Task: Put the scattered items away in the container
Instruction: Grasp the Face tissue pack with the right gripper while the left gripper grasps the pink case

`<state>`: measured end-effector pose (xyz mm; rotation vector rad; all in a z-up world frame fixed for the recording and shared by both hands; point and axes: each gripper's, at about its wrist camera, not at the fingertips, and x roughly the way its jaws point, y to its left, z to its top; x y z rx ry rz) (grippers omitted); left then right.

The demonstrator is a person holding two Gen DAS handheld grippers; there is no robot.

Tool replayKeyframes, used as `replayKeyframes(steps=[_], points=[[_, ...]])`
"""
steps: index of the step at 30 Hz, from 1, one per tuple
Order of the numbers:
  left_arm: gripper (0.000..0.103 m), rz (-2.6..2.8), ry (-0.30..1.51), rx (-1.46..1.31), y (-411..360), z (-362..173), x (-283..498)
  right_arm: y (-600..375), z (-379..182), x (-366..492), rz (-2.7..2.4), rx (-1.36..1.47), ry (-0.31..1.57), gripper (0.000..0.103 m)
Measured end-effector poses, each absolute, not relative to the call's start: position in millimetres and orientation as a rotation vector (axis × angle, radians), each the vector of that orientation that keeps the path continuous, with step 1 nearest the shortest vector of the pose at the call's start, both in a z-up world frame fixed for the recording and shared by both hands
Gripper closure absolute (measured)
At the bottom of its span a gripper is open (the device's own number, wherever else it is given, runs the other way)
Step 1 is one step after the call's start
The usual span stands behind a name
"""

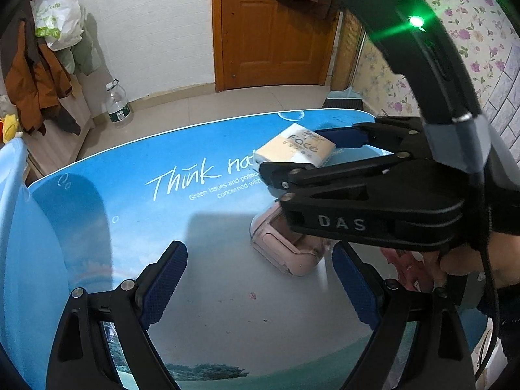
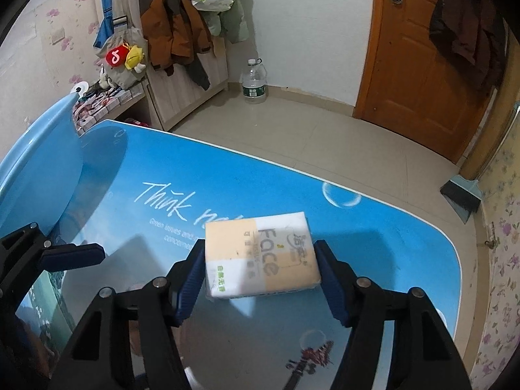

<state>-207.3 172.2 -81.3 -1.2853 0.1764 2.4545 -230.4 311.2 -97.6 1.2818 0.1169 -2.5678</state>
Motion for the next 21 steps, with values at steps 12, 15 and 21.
replayKeyframes(steps=[12, 15, 21], points=[[0.013, 2.484, 0.120, -1.357, 186.5, -80.8, -211.0, 361.1, -89.6, -200.8, -2.719, 1.300, 0.010, 0.037], [0.014, 2.509, 0.110, -1.373, 189.5, -80.9, -214.0, 365.8, -91.7, -196.2, -2.714, 1.310, -0.016, 0.037], [0.021, 2.552, 0.064, -1.414, 182.7, -84.5, -216.6, 368.4, -94.9, -189.5, -2.705, 1.312, -0.024, 0.037]])
